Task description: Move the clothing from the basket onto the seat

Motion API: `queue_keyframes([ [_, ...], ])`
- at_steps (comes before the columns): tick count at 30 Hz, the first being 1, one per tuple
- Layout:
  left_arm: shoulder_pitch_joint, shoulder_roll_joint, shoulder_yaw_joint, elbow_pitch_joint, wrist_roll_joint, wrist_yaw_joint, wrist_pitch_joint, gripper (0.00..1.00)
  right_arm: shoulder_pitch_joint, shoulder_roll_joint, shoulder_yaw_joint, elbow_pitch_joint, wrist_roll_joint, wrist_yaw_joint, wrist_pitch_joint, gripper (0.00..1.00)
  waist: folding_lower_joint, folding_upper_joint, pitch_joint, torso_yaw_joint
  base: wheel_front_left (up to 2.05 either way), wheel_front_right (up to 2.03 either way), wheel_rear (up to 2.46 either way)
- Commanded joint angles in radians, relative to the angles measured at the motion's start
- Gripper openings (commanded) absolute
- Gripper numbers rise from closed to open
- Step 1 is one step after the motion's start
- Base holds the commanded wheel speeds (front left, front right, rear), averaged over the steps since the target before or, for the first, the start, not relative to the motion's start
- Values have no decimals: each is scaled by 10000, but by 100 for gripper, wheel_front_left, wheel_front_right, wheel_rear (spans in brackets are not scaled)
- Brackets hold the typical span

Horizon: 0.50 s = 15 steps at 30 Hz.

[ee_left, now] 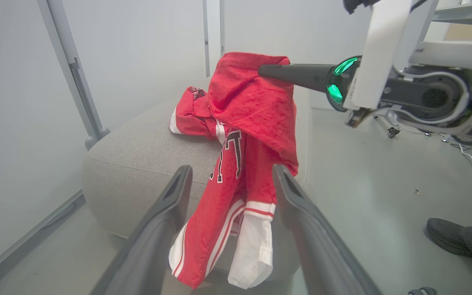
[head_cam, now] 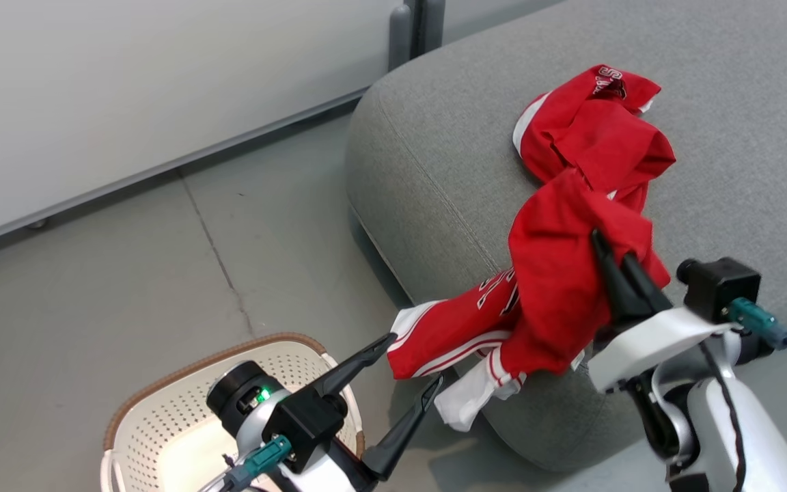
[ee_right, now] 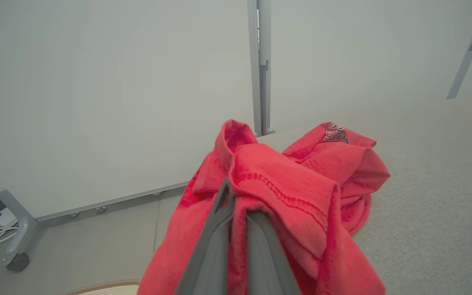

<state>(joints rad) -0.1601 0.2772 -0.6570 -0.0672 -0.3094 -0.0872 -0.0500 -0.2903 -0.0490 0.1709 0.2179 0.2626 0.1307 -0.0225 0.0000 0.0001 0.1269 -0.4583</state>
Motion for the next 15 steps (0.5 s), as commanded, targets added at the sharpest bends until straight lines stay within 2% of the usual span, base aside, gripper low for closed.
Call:
queue_keyframes([
  [1,-259,102,50,-96,55,4,36,100,-311,-40,-158,3,52,2,-143,0,0,-1,272,-192,0,0,0],
  [8,-751,269,116,-333,196,-31,103,100,-2115,-83,-1126,156,-54,2,-410,0,0,-1,766,-76,0,0,0],
  [15,-1265,415,278,-543,245,-26,189,100,-4745,-806,-2058,878,-80,2,-662,0,0,-1,1264,379,0,0,0],
])
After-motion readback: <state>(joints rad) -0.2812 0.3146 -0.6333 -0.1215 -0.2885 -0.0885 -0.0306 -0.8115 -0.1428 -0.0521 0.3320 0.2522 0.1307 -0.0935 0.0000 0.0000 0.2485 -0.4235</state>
